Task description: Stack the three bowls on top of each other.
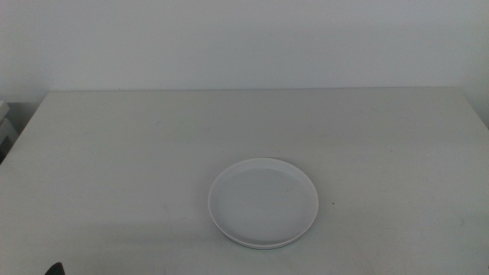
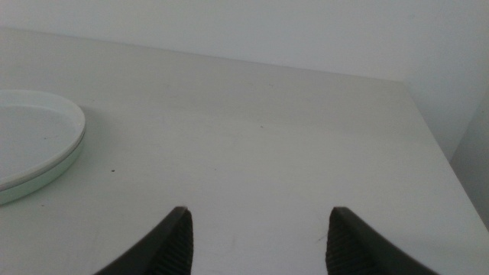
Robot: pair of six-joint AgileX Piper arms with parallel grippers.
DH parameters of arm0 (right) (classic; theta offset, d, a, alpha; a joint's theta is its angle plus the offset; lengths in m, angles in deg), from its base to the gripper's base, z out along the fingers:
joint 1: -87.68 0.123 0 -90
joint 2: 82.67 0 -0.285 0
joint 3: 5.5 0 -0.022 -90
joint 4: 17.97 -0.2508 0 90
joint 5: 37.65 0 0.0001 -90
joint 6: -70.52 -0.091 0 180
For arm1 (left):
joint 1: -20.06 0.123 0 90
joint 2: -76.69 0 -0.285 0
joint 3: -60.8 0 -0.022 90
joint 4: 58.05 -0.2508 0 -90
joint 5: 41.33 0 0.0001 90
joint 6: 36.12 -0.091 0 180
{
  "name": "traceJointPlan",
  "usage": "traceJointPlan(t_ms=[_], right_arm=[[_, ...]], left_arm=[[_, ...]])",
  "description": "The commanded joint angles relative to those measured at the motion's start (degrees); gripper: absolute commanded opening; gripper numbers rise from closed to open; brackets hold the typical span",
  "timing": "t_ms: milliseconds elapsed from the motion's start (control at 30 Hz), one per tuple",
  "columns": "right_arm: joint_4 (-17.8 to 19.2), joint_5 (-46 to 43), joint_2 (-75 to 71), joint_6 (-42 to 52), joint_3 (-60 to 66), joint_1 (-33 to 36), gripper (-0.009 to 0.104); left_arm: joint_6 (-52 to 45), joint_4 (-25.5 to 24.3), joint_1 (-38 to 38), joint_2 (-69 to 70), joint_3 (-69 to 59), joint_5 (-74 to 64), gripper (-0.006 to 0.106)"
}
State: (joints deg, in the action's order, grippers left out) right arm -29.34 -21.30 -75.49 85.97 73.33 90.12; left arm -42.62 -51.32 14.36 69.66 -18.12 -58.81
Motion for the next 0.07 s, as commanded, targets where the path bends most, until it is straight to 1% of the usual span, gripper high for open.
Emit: traceJointPlan(t_ms=[0, 33], right_arm=[[0.4, -4.0, -1.5, 0.1, -0.3, 0.0, 0.045], [0.4, -4.0, -1.5, 0.1, -0.3, 0.0, 0.045]], left_arm=[[0.4, 0.1, 0.0, 0.8, 1.5, 4.5, 0.105], [0.4, 0.1, 0.0, 0.8, 1.5, 4.5, 0.105]])
